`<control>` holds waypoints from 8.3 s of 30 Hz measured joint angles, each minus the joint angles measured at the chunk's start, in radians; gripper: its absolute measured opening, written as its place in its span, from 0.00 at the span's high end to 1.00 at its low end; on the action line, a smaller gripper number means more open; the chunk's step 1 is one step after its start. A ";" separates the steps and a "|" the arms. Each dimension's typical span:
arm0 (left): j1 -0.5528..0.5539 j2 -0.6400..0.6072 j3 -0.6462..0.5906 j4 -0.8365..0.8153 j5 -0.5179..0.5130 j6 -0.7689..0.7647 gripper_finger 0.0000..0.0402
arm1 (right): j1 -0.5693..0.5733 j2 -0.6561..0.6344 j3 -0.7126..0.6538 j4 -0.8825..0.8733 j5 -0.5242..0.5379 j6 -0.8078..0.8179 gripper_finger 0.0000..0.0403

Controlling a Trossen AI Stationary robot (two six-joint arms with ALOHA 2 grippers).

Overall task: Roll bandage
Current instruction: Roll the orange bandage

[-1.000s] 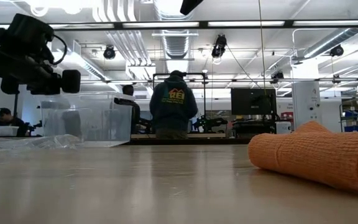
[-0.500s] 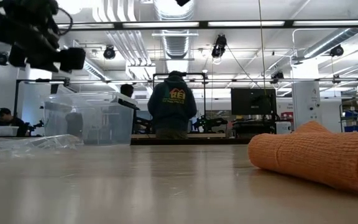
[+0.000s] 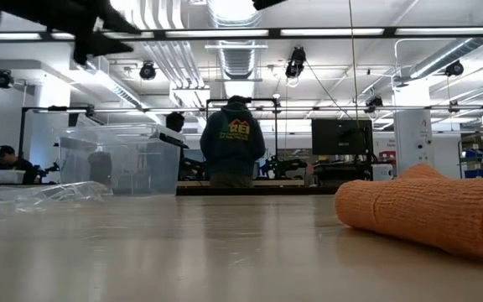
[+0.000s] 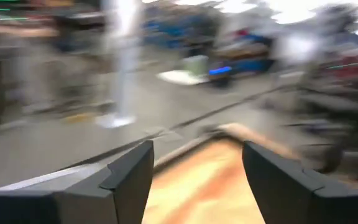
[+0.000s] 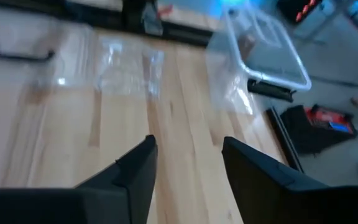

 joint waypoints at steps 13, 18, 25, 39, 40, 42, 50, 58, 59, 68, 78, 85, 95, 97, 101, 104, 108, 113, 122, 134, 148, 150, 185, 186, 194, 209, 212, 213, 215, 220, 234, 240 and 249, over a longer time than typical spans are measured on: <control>-0.212 0.293 -0.234 0.734 0.176 0.101 0.55 | -0.030 -0.340 -0.653 0.690 -0.079 -0.229 0.65; -0.353 0.445 -0.203 0.781 0.142 0.137 0.57 | -0.051 -0.416 -0.790 0.731 -0.093 -0.256 0.69; -0.584 0.724 0.022 0.663 0.000 0.160 0.54 | -0.051 -0.488 -0.824 0.606 -0.078 -0.165 0.72; -0.841 1.345 0.648 0.208 -0.081 0.148 0.51 | -0.006 -0.669 -0.809 0.166 -0.221 0.155 0.65; -0.843 1.385 0.711 0.131 -0.076 0.151 0.51 | -0.004 -0.679 -0.808 0.154 -0.222 0.173 0.64; -0.843 1.469 0.839 -0.027 -0.059 0.151 0.51 | -0.004 -0.696 -0.804 0.120 -0.221 0.204 0.63; -0.852 1.747 1.301 -0.451 -0.048 0.284 0.55 | -0.004 -0.728 -0.798 0.092 -0.237 0.204 0.60; -0.852 1.866 1.576 -0.739 0.026 0.334 0.47 | -0.004 -0.715 -0.798 0.101 -0.238 0.176 0.64; -0.851 1.870 1.580 -0.737 0.022 0.333 0.46 | -0.004 -0.714 -0.798 0.101 -0.238 0.176 0.64; -0.849 1.872 1.531 -0.709 0.025 0.349 0.37 | -0.004 -0.706 -0.798 0.108 -0.238 0.176 0.68; -0.833 1.872 1.527 -0.704 0.028 0.393 0.37 | -0.004 -0.699 -0.798 0.108 -0.238 0.176 0.73; -0.789 1.873 1.519 -0.710 0.084 0.599 0.39 | -0.004 -0.694 -0.798 0.106 -0.238 0.176 0.75; -0.769 1.874 1.444 -0.675 0.193 0.826 0.45 | -0.004 -0.693 -0.798 0.106 -0.238 0.176 0.76; -0.769 1.874 1.431 -0.663 0.191 0.842 0.45 | -0.004 -0.693 -0.798 0.107 -0.238 0.176 0.75; -0.768 1.875 1.427 -0.669 0.183 0.841 0.45 | -0.004 -0.693 -0.798 0.107 -0.238 0.176 0.73; -0.772 1.875 1.427 -0.673 0.183 0.838 0.46 | -0.004 -0.693 -0.798 0.107 -0.238 0.176 0.71; -0.773 1.875 1.422 -0.669 0.180 0.831 0.50 | -0.004 -0.693 -0.798 0.107 -0.238 0.176 0.70; -0.772 1.875 1.417 -0.673 0.176 0.810 0.61 | -0.004 -0.693 -0.798 0.107 -0.238 0.176 0.69; -0.787 1.873 1.416 -0.695 0.174 0.821 0.82 | -0.004 -0.693 -0.798 0.107 -0.238 0.176 0.74; -0.802 1.813 1.387 -1.002 0.169 1.048 0.86 | -0.004 -0.693 -0.798 0.107 -0.238 0.176 0.79; -0.723 1.645 1.025 -0.940 0.083 1.419 0.87 | -0.004 -0.693 -0.799 0.106 -0.238 0.176 0.86; -0.714 1.627 1.002 -0.934 0.082 1.439 0.87 | -0.004 -0.693 -0.799 0.108 -0.238 0.176 0.87; -0.514 1.194 0.413 -0.613 0.065 1.663 0.86 | -0.004 -0.693 -0.799 0.107 -0.238 0.176 0.82; -0.513 1.183 0.402 -0.613 0.064 1.667 0.86 | -0.004 -0.693 -0.799 0.107 -0.238 0.176 0.83; -0.471 1.112 0.329 -0.621 0.068 1.657 0.86 | -0.004 -0.693 -0.799 0.107 -0.238 0.176 0.88; -0.462 1.084 0.304 -0.610 0.070 1.685 0.85 | -0.004 -0.693 -0.799 0.107 -0.238 0.176 0.86; -0.464 1.083 0.304 -0.608 0.074 1.685 0.85 | -0.004 -0.693 -0.799 0.107 -0.238 0.176 0.84; -0.464 1.083 0.304 -0.608 0.075 1.685 0.86 | -0.004 -0.693 -0.799 0.107 -0.238 0.176 0.83; -0.464 1.080 0.304 -0.608 0.076 1.685 0.85 | -0.004 -0.693 -0.799 0.107 -0.238 0.176 0.83; -0.474 1.078 0.305 -0.607 0.058 1.678 0.78 | -0.004 -0.693 -0.799 0.107 -0.238 0.176 0.81; -0.551 0.992 0.312 -0.659 0.035 1.504 0.46 | -0.004 -0.693 -0.799 0.107 -0.238 0.176 0.85; -0.626 0.850 0.316 -0.659 0.078 0.964 0.41 | -0.004 -0.693 -0.799 0.107 -0.238 0.176 0.89; -0.734 0.760 0.315 -0.524 0.064 -0.321 0.44 | -0.004 -0.693 -0.799 0.125 -0.237 0.088 0.90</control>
